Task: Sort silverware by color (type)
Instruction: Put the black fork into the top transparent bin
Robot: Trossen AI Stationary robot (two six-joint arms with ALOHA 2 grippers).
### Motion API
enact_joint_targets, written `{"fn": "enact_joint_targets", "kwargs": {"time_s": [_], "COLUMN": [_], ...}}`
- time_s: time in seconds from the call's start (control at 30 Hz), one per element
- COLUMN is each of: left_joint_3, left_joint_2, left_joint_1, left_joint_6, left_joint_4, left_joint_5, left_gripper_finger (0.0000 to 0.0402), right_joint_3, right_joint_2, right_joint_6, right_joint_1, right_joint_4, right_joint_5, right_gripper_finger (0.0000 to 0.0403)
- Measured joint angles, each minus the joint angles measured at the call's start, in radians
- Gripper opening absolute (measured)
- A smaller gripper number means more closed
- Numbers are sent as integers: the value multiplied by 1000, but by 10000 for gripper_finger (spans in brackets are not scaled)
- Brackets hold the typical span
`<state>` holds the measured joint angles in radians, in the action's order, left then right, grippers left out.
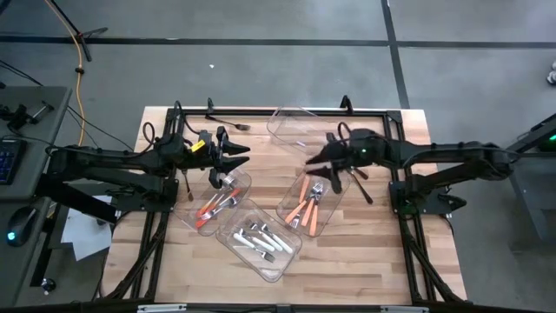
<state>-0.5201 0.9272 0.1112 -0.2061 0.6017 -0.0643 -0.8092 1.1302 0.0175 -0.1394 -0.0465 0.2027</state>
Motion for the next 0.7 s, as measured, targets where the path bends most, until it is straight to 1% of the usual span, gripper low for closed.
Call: {"fn": "enact_joint_targets", "kwargs": {"time_s": [0.1,0.2,0.33,0.7], "left_joint_3": [0,0,0,1], "left_joint_2": [0,0,0,0], "left_joint_1": [0,0,0,0], "left_joint_6": [0,-1,-1,0], "left_joint_4": [0,0,0,1], "left_joint_5": [0,0,0,0], "left_gripper_finger": [131,131,131,131], "right_joint_3": [29,45,46,45], "right_joint_2": [10,14,14,14], "right_joint_6": [81,144,207,211], "right_joint_1": [0,0,2,8], "right_joint_4": [221,348,388,388], "right_joint_5": [0,0,0,-1], "right_gripper_finger": [129,129,129,129]}}
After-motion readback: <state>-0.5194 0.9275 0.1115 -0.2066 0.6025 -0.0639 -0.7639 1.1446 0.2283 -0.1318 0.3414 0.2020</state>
